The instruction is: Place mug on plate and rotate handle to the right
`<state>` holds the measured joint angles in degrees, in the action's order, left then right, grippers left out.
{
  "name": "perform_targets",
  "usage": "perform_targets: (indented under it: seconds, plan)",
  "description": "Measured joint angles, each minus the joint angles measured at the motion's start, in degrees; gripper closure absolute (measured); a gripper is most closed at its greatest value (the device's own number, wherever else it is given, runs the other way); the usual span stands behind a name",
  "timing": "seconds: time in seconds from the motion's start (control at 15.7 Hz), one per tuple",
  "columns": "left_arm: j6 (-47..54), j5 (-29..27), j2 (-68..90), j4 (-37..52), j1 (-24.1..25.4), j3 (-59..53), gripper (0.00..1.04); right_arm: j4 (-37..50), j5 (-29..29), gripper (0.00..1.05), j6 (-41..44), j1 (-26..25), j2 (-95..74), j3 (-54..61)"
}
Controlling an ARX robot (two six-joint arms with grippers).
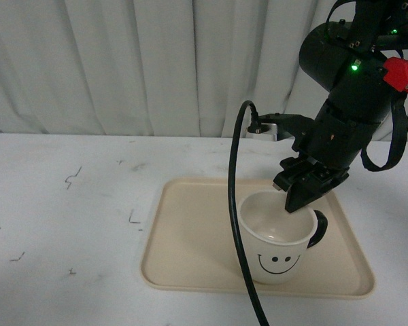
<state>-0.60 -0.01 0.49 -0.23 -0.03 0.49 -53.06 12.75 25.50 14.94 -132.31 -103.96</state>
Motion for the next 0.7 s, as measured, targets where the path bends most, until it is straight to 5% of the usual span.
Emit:
perform_targets:
  seconds: [0.13, 0.38, 0.57, 0.64, 0.7]
  plan:
    - [0.0, 0.0, 0.0, 0.0, 0.0, 0.0, 0.07, 0.2, -0.5, 1.0, -1.3, 0.0, 0.0, 0.0]
    - [0.0, 0.0, 0.0, 0.0, 0.0, 0.0, 0.07, 0.5, 2.4, 0.58, -5.2, -2.1, 1.2, 0.7]
    - [0.0, 0.0, 0.0, 0.0, 0.0, 0.0, 0.07, 9.6, 13.0, 0.25, -12.0, -3.7, 9.5, 3.9]
    - [0.0, 0.0, 0.0, 0.0, 0.0, 0.0, 0.07, 32.7, 6.6, 0.26, -15.7, -1.9, 16.3, 12.9]
    - [0.0, 0.1, 0.0, 0.0, 0.0, 0.0, 0.07, 53.1, -6.6, 0.37, -19.6, -0.9, 22.6, 23.9]
